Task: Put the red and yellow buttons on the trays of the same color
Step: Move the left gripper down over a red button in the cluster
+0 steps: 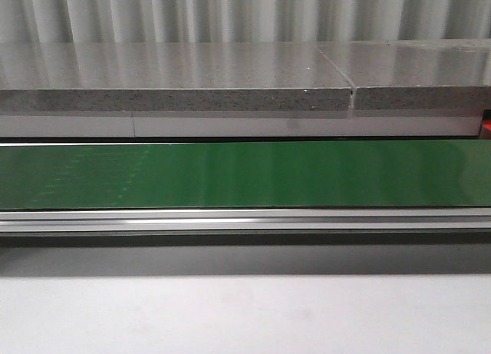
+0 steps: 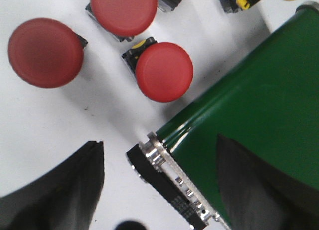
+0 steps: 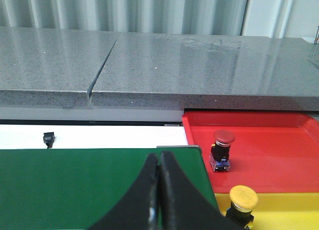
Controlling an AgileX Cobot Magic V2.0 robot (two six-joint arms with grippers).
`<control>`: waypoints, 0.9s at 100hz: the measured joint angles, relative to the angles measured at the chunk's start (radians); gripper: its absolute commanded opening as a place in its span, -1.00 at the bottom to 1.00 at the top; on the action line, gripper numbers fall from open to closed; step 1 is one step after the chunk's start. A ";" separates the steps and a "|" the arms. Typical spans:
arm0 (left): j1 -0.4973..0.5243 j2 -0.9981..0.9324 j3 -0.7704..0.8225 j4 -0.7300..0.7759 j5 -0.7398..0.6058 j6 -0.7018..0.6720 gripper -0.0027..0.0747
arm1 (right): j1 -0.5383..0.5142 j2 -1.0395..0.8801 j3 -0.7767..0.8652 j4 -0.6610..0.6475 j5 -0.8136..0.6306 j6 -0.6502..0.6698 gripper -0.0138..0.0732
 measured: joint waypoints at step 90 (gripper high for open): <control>0.000 0.176 -0.008 -0.041 -0.155 -0.082 0.26 | 0.000 0.000 0.000 -0.002 0.000 0.000 -0.84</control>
